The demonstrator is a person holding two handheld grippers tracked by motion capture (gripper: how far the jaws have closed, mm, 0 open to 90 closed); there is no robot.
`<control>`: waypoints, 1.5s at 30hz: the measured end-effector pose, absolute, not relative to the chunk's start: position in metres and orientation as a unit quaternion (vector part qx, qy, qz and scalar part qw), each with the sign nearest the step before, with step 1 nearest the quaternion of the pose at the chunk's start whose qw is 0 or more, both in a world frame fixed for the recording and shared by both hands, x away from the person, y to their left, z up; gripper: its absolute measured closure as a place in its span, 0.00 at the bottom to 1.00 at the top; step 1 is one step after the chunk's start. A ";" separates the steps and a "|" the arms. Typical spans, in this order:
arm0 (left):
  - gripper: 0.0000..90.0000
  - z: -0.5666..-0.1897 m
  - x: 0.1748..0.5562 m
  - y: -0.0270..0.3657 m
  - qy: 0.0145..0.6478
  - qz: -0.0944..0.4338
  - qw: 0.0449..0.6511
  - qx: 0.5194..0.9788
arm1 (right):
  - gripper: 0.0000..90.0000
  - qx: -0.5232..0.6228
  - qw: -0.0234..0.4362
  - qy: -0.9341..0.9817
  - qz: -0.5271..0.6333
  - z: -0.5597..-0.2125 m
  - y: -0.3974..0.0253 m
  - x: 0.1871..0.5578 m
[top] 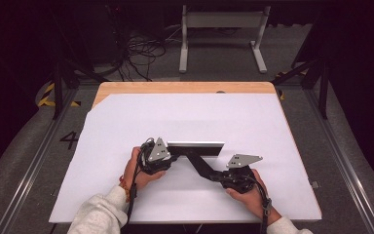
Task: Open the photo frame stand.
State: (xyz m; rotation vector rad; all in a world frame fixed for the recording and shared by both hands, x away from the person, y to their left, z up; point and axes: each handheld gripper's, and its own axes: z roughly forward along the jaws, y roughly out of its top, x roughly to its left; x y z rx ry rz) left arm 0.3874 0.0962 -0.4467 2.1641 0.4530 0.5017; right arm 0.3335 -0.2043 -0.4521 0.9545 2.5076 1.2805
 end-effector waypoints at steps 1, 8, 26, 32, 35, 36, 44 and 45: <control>0.72 -0.445 0.386 0.097 0.174 0.197 0.426 0.865 | 0.91 0.322 0.086 0.840 0.429 -0.451 -0.206 0.333; 0.71 -0.436 0.381 0.104 0.167 0.193 0.441 0.861 | 0.91 0.325 0.090 0.836 0.433 -0.448 -0.212 0.329; 0.64 -0.420 0.379 0.122 0.175 0.196 0.472 0.842 | 0.88 0.325 0.124 0.818 0.458 -0.427 -0.226 0.326; 0.59 -0.416 0.379 0.123 0.176 0.199 0.478 0.837 | 0.89 0.331 0.139 0.812 0.460 -0.424 -0.230 0.327; 0.57 -0.413 0.378 0.123 0.177 0.202 0.484 0.833 | 0.88 0.336 0.153 0.804 0.465 -0.420 -0.231 0.328; 0.57 -0.413 0.378 0.123 0.178 0.202 0.487 0.831 | 0.88 0.337 0.158 0.802 0.467 -0.419 -0.232 0.328; 0.58 -0.409 0.378 0.120 0.174 0.195 0.498 0.827 | 0.88 0.335 0.205 0.785 0.479 -0.408 -0.231 0.327; 0.58 -0.409 0.378 0.120 0.171 0.193 0.498 0.828 | 0.88 0.334 0.207 0.785 0.479 -0.408 -0.231 0.328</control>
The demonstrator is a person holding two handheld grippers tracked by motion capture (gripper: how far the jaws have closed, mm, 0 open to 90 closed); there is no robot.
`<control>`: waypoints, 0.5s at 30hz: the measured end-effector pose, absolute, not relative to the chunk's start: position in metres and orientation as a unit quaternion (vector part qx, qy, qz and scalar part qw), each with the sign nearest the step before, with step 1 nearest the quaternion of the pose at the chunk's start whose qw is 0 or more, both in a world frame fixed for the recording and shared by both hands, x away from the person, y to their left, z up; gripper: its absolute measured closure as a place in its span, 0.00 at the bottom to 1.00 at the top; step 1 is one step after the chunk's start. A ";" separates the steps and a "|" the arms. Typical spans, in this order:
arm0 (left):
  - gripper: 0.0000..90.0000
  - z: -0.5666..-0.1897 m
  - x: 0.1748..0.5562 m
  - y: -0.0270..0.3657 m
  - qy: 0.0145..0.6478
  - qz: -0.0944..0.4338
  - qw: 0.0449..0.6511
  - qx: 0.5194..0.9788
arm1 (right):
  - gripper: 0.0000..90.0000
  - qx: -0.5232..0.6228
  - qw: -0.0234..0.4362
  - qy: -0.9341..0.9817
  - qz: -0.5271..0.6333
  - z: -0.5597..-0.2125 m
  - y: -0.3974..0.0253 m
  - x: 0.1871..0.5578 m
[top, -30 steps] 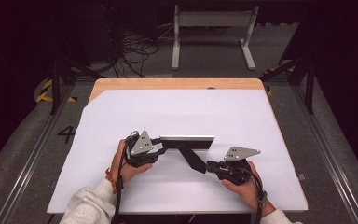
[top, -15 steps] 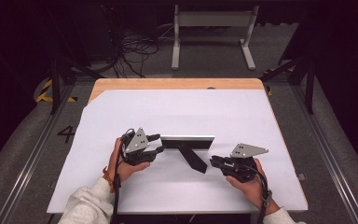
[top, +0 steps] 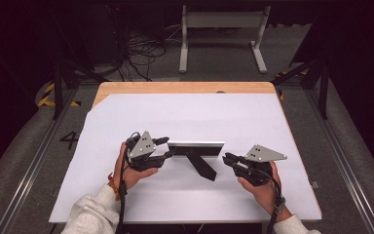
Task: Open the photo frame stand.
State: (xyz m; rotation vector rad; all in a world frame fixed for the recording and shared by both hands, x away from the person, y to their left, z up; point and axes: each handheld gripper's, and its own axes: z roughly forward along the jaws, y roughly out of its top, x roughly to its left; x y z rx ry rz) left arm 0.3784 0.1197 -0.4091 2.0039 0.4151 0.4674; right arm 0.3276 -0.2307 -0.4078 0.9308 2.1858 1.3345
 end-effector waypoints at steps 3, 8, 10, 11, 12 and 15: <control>0.58 -0.410 0.379 0.118 0.173 0.193 0.497 0.828 | 0.87 0.335 0.208 0.784 0.479 -0.408 -0.230 0.329; 0.58 -0.409 0.380 0.118 0.173 0.190 0.500 0.827 | 0.86 0.335 0.210 0.782 0.481 -0.406 -0.225 0.330; 0.58 -0.409 0.379 0.118 0.172 0.190 0.501 0.827 | 0.85 0.332 0.216 0.782 0.481 -0.404 -0.222 0.330; 0.59 -0.409 0.379 0.118 0.171 0.188 0.501 0.827 | 0.85 0.329 0.217 0.782 0.482 -0.404 -0.221 0.331; 0.59 -0.409 0.379 0.118 0.171 0.188 0.502 0.827 | 0.85 0.330 0.219 0.782 0.482 -0.404 -0.220 0.331; 0.59 -0.409 0.379 0.118 0.168 0.186 0.502 0.828 | 0.86 0.333 0.220 0.780 0.483 -0.403 -0.219 0.332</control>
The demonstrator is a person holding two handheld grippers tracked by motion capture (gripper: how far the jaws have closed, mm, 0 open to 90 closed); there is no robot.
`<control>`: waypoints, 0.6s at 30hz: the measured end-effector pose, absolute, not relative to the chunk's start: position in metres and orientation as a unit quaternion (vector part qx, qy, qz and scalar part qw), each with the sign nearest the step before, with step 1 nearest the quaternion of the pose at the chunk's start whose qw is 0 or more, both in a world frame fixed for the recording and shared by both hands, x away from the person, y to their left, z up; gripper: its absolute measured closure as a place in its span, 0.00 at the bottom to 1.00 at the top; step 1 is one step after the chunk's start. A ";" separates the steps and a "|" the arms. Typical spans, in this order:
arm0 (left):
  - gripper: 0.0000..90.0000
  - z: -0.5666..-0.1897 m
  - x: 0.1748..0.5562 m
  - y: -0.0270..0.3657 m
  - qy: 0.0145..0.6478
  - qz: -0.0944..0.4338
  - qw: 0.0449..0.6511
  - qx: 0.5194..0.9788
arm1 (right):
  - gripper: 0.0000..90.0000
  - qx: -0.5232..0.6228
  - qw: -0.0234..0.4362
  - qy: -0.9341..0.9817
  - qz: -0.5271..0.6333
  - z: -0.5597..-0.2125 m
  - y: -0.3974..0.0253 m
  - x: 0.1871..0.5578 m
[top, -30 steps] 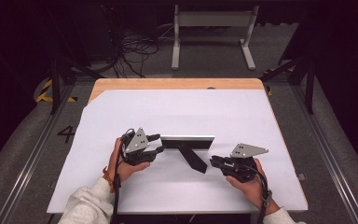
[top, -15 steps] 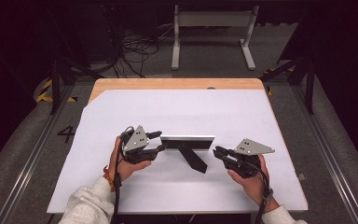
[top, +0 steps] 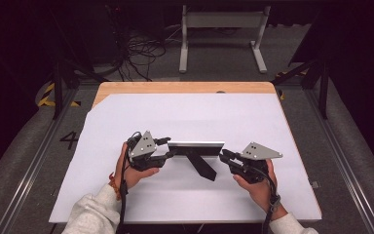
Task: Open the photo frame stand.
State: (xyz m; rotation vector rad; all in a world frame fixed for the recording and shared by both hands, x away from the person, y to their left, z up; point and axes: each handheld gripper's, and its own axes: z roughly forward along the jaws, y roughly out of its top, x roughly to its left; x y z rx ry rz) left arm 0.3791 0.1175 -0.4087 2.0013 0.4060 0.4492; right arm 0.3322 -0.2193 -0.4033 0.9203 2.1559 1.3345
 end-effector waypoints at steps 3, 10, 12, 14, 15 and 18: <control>0.61 -0.409 0.379 0.117 0.163 0.183 0.502 0.829 | 0.87 0.335 0.223 0.776 0.487 -0.402 -0.220 0.333; 0.66 -0.408 0.377 0.116 0.155 0.177 0.506 0.830 | 0.88 0.330 0.230 0.770 0.495 -0.397 -0.220 0.332; 0.68 -0.408 0.377 0.116 0.156 0.171 0.508 0.829 | 0.89 0.331 0.232 0.767 0.497 -0.396 -0.221 0.332; 0.69 -0.409 0.378 0.115 0.154 0.170 0.507 0.831 | 0.89 0.332 0.233 0.766 0.499 -0.396 -0.221 0.332; 0.69 -0.409 0.378 0.115 0.154 0.169 0.508 0.831 | 0.90 0.331 0.234 0.766 0.499 -0.396 -0.221 0.332; 0.71 -0.409 0.378 0.115 0.154 0.169 0.509 0.830 | 0.90 0.331 0.235 0.765 0.500 -0.395 -0.221 0.332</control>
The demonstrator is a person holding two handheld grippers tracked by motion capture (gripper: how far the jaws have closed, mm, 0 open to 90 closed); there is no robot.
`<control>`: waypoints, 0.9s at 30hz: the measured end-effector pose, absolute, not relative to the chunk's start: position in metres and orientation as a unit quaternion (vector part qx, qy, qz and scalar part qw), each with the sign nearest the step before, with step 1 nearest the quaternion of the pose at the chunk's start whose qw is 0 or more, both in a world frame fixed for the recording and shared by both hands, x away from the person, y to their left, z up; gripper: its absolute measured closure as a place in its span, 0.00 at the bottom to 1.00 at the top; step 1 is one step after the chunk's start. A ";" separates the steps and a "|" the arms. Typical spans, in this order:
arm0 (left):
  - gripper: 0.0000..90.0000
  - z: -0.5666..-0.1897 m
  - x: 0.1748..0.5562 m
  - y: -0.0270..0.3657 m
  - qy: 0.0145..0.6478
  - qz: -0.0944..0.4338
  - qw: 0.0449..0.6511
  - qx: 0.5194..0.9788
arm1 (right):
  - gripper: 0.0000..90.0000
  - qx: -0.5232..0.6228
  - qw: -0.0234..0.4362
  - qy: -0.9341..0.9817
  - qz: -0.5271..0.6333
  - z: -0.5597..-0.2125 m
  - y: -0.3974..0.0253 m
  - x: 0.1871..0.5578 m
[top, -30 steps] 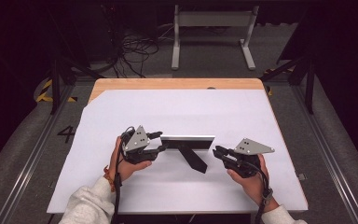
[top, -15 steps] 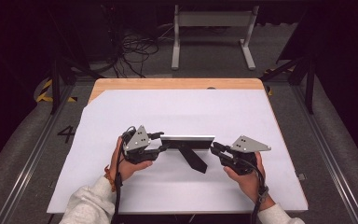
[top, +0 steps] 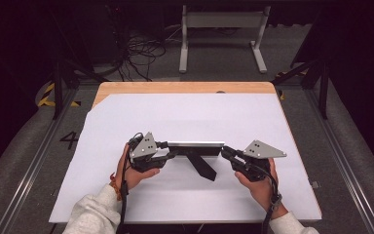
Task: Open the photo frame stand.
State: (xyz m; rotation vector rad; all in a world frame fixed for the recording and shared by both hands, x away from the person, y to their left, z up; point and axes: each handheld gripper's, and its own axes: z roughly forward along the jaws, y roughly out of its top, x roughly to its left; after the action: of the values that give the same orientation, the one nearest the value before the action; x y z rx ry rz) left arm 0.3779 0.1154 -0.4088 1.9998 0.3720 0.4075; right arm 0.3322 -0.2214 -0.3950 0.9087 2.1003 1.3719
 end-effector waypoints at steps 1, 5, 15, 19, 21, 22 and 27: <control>0.71 -0.409 0.378 0.115 0.154 0.169 0.509 0.830 | 0.90 0.331 0.235 0.765 0.500 -0.395 -0.221 0.332; 0.72 -0.409 0.378 0.115 0.156 0.170 0.509 0.829 | 0.90 0.330 0.238 0.765 0.499 -0.395 -0.220 0.333; 0.73 -0.409 0.378 0.115 0.158 0.168 0.511 0.828 | 0.92 0.332 0.241 0.766 0.495 -0.398 -0.220 0.335; 0.76 -0.408 0.377 0.116 0.159 0.172 0.510 0.828 | 0.93 0.329 0.242 0.769 0.491 -0.399 -0.220 0.337; 0.78 -0.408 0.377 0.117 0.159 0.172 0.509 0.828 | 0.93 0.329 0.242 0.771 0.490 -0.400 -0.220 0.338; 0.79 -0.408 0.377 0.117 0.159 0.172 0.509 0.828 | 0.93 0.328 0.242 0.771 0.489 -0.400 -0.220 0.338; 0.81 -0.408 0.377 0.118 0.159 0.172 0.509 0.828 | 0.93 0.328 0.242 0.772 0.488 -0.401 -0.219 0.339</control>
State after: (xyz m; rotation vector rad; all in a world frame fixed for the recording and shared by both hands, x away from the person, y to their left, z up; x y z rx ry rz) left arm 0.3771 0.1177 -0.4077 1.9947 0.3822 0.4134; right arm 0.3389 -0.2190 -0.4012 0.8967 2.1104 1.3346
